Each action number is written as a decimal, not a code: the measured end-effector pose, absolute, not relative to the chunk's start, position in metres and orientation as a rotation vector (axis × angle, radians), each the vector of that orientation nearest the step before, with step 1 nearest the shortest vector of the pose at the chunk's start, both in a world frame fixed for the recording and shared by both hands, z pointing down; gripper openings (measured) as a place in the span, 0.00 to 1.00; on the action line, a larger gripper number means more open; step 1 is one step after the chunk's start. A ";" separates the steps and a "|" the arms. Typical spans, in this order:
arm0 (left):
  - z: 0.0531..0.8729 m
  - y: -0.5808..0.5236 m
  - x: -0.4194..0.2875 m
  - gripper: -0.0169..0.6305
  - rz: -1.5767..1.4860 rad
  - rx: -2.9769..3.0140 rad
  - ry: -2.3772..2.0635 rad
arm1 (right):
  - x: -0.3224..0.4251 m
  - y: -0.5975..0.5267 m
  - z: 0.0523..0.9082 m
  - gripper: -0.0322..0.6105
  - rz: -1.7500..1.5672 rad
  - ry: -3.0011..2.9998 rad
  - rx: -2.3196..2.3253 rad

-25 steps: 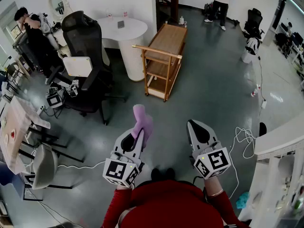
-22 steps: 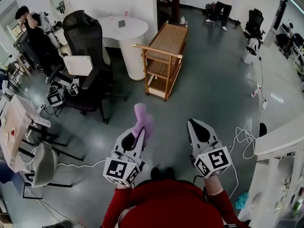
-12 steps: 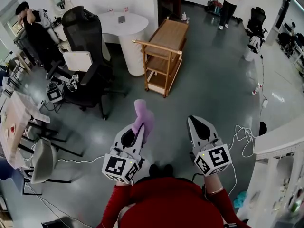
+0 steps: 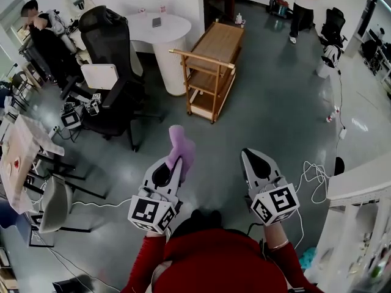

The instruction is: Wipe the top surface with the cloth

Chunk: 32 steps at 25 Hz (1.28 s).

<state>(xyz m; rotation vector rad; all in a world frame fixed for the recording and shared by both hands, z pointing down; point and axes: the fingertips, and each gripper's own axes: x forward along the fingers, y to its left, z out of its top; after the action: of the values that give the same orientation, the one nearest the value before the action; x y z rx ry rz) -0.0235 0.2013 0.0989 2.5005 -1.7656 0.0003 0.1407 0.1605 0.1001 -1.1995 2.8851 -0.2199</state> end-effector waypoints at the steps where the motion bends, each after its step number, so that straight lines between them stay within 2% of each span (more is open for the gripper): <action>1: 0.098 0.200 -0.025 0.10 0.002 2.498 -1.777 | 0.140 0.159 0.100 0.06 -0.216 2.892 -1.189; 10: 0.097 0.161 -0.058 0.10 0.020 2.474 -1.824 | 0.123 0.126 0.104 0.06 -0.235 2.924 -1.174; 21: 0.097 0.035 -0.117 0.10 -0.018 2.535 -1.709 | 0.061 0.008 0.112 0.06 -0.301 2.871 -1.323; 32: 0.113 -0.041 -0.117 0.10 -0.011 2.541 -1.571 | 0.074 -0.044 0.118 0.06 -0.327 2.821 -1.496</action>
<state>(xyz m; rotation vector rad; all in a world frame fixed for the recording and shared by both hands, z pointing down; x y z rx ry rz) -0.1172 -0.0407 0.1130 2.5409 -1.5714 -0.0107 0.0742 -0.0445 0.1181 -1.4957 2.8207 -0.3266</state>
